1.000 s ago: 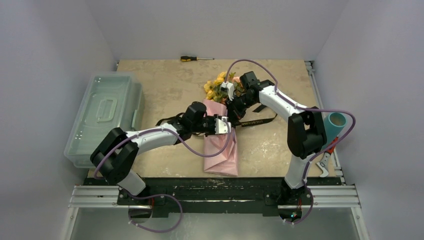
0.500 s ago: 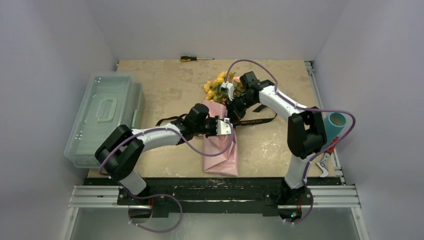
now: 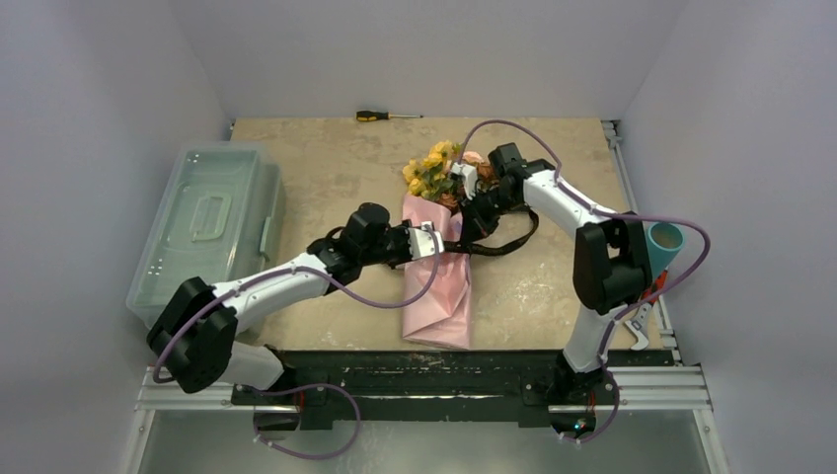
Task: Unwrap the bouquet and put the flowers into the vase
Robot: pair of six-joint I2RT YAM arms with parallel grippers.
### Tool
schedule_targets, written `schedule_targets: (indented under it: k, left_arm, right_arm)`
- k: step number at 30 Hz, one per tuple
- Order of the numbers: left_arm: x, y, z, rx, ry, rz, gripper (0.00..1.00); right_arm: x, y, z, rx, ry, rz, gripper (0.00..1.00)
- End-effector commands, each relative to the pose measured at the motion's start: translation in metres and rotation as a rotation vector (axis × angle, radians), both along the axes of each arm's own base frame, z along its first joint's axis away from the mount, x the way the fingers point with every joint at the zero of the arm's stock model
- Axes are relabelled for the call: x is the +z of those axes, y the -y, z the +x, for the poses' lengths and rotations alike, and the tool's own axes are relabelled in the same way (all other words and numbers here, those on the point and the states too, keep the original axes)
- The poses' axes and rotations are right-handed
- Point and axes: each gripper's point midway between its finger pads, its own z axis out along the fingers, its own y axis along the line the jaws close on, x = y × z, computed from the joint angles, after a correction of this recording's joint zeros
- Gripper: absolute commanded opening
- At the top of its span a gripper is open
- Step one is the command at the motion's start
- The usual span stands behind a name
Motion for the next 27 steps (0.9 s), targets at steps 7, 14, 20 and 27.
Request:
schedule_targets:
  k: [7,14,20,27]
  left_arm:
    - [-0.007,-0.067,0.021,0.267,-0.147,-0.055,0.00]
    - [-0.023,-0.087,0.021,0.324,-0.169,-0.037,0.00]
    - [-0.035,-0.091,0.020,0.342,-0.202,-0.016,0.00]
    - [0.001,-0.054,0.012,0.169,-0.127,-0.086,0.32]
  right_arm:
    - [0.008,0.027,-0.005,-0.011,0.058,-0.043,0.00]
    - [-0.001,0.044,-0.008,-0.021,0.050,-0.080,0.00]
    - [-0.001,0.056,-0.010,-0.024,0.068,-0.105,0.00]
    - [0.025,0.043,-0.010,-0.001,0.085,-0.022,0.39]
